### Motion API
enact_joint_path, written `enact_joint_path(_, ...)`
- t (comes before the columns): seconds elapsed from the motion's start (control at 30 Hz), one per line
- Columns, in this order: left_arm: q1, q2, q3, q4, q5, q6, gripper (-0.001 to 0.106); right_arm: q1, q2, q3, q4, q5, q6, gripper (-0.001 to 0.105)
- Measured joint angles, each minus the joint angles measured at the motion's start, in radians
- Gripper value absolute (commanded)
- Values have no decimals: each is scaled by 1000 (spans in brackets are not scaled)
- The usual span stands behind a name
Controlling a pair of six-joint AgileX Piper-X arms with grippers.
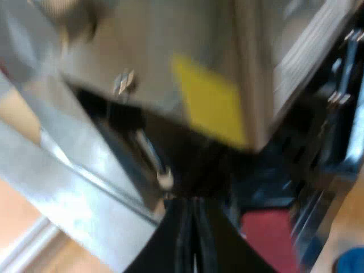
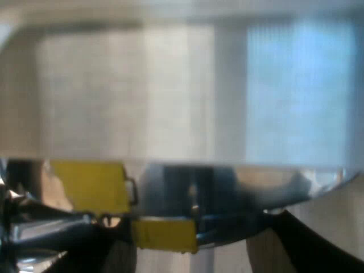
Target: Put the handle in the coffee machine
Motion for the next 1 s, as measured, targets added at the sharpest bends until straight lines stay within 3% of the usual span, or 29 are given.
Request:
enact_joint_path(0.13,0,38,0,0,-47,0,1,0,0,0,0,0,0,45)
enact_joint_path(0.17,0,84,0,0,-104,0,1,0,0,0,0,0,0,45)
enact_joint_path(0.43,0,94,0,57,-69,6,1,0,0,0,0,0,0,45)
enact_joint_path(0.7,-12,94,-2,160,-62,105,1,0,0,0,0,0,-4,45)
enact_joint_path(1.0,-176,80,-2,227,-86,123,0,-5,5,0,-5,25,-16,45)
